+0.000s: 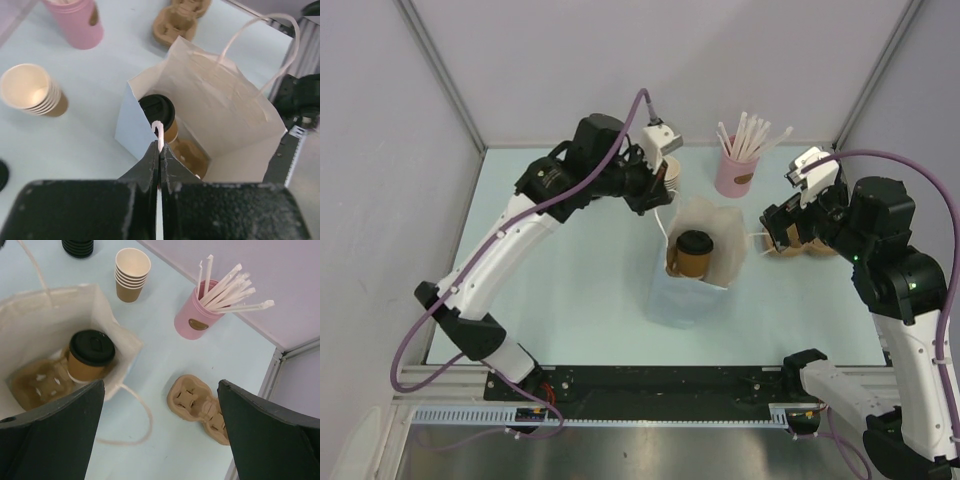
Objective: Pack the takeout coffee
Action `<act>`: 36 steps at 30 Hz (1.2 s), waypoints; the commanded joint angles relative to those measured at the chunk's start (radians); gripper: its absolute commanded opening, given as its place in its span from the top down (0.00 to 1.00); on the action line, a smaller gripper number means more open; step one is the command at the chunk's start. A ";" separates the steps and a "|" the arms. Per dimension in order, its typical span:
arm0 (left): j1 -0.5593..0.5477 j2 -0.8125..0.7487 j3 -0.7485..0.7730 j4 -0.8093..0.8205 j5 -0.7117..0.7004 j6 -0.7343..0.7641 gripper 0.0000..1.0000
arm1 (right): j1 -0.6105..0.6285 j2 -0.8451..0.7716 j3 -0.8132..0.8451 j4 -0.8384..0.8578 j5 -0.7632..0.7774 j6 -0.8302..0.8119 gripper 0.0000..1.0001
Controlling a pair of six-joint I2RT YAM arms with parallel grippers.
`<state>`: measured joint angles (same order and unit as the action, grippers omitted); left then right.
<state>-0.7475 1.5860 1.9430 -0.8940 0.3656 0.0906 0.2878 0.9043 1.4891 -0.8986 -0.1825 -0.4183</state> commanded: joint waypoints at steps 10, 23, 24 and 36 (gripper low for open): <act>0.115 -0.161 -0.154 0.092 -0.090 0.037 0.99 | -0.004 0.033 0.002 0.063 -0.028 0.030 0.00; 0.151 -0.280 -0.236 0.115 -0.149 0.070 0.18 | -0.003 0.113 0.000 0.124 0.121 0.076 0.00; 0.152 -0.294 -0.245 0.121 -0.160 0.075 0.04 | -0.004 0.119 -0.001 0.142 0.168 0.081 0.00; 0.223 -0.462 -0.386 0.187 -0.363 0.083 0.00 | -0.036 0.247 -0.020 0.341 0.509 0.157 0.03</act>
<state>-0.5751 1.1419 1.5940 -0.7624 0.0788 0.1776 0.2829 1.0904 1.4689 -0.7021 0.1509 -0.3164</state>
